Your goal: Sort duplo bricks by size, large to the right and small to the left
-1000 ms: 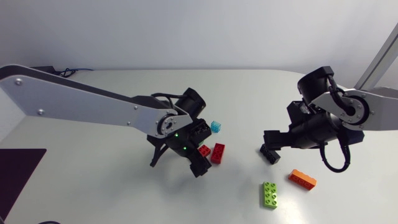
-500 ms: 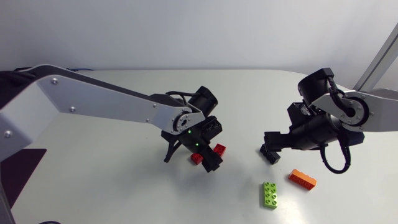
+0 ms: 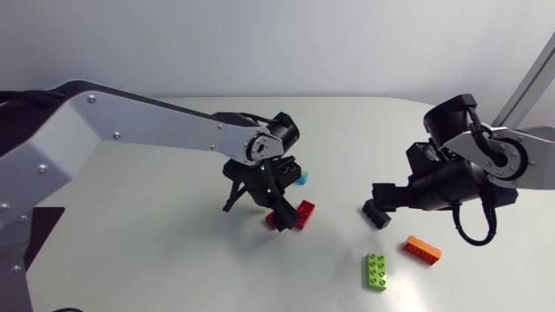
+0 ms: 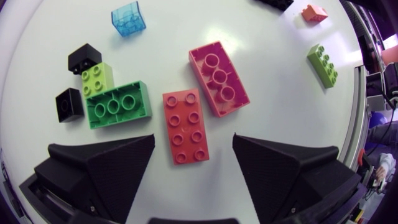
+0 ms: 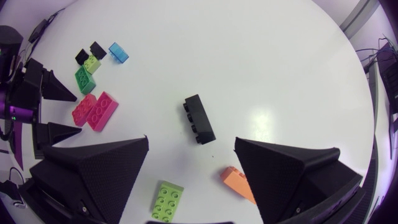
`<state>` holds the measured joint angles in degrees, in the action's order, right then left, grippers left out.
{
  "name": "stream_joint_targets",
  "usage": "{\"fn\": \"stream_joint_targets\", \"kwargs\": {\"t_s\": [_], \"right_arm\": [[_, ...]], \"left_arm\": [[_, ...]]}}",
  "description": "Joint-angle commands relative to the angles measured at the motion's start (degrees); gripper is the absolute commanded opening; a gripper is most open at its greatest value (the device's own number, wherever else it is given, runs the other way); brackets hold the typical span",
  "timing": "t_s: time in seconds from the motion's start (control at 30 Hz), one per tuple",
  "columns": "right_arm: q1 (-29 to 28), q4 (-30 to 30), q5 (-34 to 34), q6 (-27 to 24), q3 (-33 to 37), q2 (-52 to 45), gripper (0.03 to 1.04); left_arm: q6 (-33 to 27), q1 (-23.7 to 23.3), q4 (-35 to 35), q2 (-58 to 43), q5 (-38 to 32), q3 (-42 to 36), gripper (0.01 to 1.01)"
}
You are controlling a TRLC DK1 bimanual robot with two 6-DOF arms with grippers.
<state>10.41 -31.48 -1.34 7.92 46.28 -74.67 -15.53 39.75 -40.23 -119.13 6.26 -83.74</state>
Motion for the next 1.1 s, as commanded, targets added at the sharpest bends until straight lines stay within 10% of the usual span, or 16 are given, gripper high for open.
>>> {"fn": "stream_joint_targets", "kwargs": {"t_s": [0.0,0.17,0.63,0.7,0.8,1.07], "right_arm": [[-0.7,0.0,-0.5,0.3,-2.2,0.8,1.0],[-2.8,0.8,-2.3,-0.7,-3.5,1.8,1.0],[-6.0,1.4,-5.1,-2.6,-5.6,4.4,1.0],[-6.3,1.3,-5.1,-2.6,-5.7,4.9,1.0],[-7.2,1.2,-5.1,-2.8,-5.7,5.6,1.0],[-5.1,1.4,-5.1,-2.1,-4.0,4.7,1.0]], "left_arm": [[-0.7,-0.2,-4.2,-4.7,0.1,-5.0,0.634],[-0.6,-0.3,-8.8,-8.2,0.2,-9.0,0.393],[-1.1,7.8,-7.8,-6.6,3.5,-13.2,0.364],[-1.8,11.7,-6.7,-6.4,5.5,-13.8,0.425],[-1.8,14.8,-6.1,-6.6,3.4,-14.3,1.002],[-0.6,1.1,-3.3,1.0,2.5,-7.7,0.993]]}}
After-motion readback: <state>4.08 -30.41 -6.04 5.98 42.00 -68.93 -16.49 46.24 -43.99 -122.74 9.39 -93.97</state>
